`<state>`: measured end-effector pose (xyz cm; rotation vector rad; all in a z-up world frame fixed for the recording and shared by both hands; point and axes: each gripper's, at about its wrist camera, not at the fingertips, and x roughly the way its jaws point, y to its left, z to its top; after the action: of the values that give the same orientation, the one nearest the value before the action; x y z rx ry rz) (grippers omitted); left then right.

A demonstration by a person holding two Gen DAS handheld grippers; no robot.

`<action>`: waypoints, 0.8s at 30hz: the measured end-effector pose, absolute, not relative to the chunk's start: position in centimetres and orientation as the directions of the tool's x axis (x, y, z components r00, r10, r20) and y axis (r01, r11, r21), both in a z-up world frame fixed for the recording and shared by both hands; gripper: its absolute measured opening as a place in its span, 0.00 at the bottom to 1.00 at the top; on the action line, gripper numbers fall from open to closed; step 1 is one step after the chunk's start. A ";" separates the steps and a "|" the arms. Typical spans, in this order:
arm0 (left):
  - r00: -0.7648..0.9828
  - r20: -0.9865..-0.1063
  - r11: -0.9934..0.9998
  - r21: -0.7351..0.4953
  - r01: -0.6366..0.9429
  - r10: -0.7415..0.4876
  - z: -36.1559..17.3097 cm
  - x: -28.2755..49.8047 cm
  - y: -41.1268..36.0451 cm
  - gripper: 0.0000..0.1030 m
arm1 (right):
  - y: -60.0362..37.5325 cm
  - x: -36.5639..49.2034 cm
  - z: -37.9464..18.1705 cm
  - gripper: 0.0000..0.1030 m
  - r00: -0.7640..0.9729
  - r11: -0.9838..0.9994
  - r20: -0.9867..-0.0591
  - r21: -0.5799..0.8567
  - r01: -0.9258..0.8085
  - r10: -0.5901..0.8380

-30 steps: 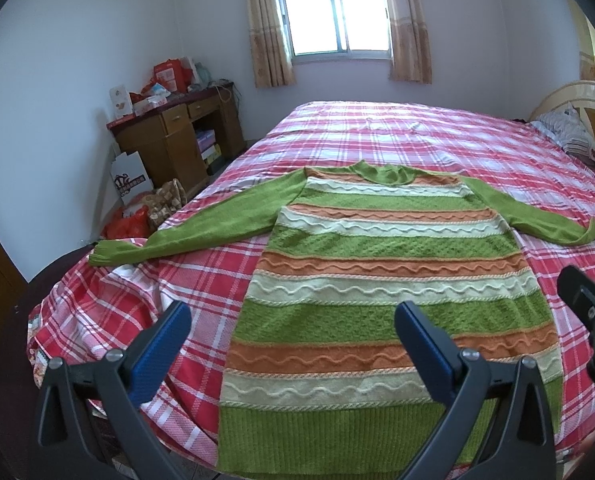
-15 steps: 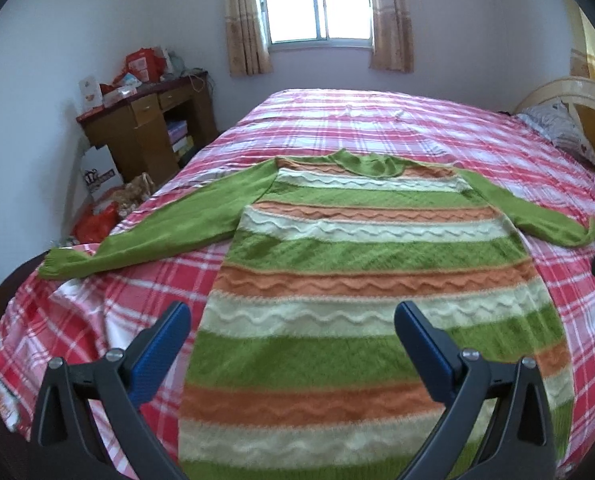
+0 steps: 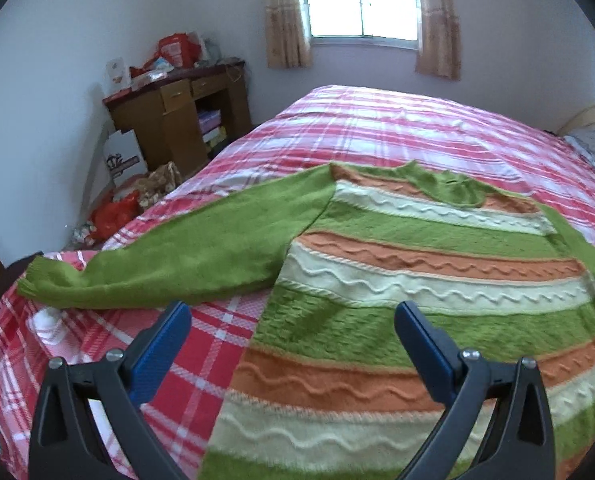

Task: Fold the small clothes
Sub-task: 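Grasp the sleeve cuff with the right tool and lift it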

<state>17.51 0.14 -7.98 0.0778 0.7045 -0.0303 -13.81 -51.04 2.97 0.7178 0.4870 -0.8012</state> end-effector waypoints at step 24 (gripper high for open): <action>0.691 -0.722 1.000 -0.008 0.020 -0.019 -12.1 18.7 0.4 1.00 | -62.4 -13.3 -5.4 0.07 0.599 0.330 -0.728 0.506 0.797 -0.332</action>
<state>18.67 0.40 -12.11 0.0007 0.8075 -0.0219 -13.26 -62.40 -5.37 0.9731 0.5603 -0.7912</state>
